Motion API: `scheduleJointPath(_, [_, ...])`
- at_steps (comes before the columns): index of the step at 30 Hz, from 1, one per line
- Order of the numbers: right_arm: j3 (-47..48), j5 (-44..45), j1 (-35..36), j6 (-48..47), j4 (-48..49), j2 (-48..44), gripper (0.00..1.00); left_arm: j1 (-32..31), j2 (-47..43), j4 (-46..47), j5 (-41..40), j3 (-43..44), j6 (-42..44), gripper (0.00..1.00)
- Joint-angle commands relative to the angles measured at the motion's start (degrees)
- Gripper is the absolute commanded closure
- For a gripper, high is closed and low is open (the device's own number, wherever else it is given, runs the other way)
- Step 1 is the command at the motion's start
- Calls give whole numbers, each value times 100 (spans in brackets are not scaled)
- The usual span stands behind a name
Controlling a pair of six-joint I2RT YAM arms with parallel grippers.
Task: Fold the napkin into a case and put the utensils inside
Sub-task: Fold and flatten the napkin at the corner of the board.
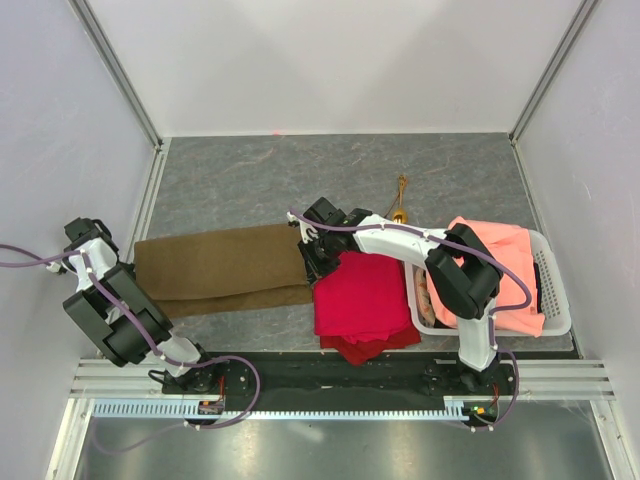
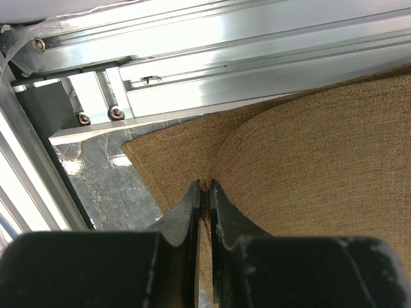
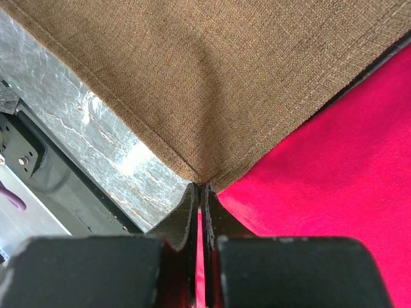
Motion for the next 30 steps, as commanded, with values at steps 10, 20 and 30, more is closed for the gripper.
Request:
scheduleJointPath(10, [161, -80, 99, 30, -64, -183, 96, 134, -202, 130, -315, 156, 11, 98])
scheduleJointPath(20, [29, -204, 134, 65, 111, 80, 88, 169, 27, 200, -455, -28, -103, 96])
scheduleJointPath(30, [47, -256, 134, 56, 182, 265, 82, 169, 71, 253, -490, -28, -50, 82])
